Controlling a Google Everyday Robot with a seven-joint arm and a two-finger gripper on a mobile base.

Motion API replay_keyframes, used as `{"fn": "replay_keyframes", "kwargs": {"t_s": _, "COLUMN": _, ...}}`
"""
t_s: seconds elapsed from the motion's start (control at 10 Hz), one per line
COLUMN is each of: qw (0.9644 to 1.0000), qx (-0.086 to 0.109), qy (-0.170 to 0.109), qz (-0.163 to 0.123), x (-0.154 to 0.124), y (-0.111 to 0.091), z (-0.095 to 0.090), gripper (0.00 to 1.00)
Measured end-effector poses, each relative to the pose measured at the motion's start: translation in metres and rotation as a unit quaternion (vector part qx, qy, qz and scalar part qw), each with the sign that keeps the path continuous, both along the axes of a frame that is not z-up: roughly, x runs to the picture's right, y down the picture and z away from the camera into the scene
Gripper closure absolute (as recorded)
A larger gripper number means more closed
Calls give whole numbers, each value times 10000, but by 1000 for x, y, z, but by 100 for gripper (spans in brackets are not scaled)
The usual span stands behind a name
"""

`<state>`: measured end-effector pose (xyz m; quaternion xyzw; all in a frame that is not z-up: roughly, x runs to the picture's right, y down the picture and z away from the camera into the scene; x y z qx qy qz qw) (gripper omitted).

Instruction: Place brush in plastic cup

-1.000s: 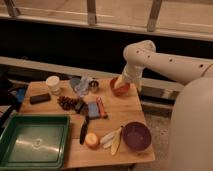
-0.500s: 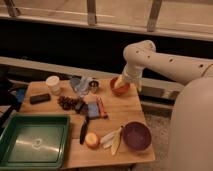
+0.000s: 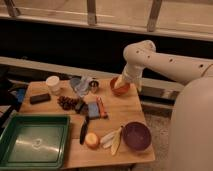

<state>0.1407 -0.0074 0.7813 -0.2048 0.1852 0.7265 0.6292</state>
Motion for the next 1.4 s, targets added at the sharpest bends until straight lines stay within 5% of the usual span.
{"fn": "replay_keyframes", "kwargs": {"t_s": 0.4, "qw": 9995, "qx": 258, "qy": 111, "qz": -139, "x": -5, "y": -15, "z": -5, "gripper": 20}}
{"fn": "replay_keyframes", "kwargs": {"t_s": 0.9, "qw": 9947, "qx": 436, "qy": -272, "qz": -889, "x": -102, "y": -36, "z": 6, "gripper": 20}}
{"fn": "replay_keyframes", "kwargs": {"t_s": 1.4, "qw": 9880, "qx": 265, "qy": -956, "qz": -1180, "x": -165, "y": 18, "z": 13, "gripper": 20}}
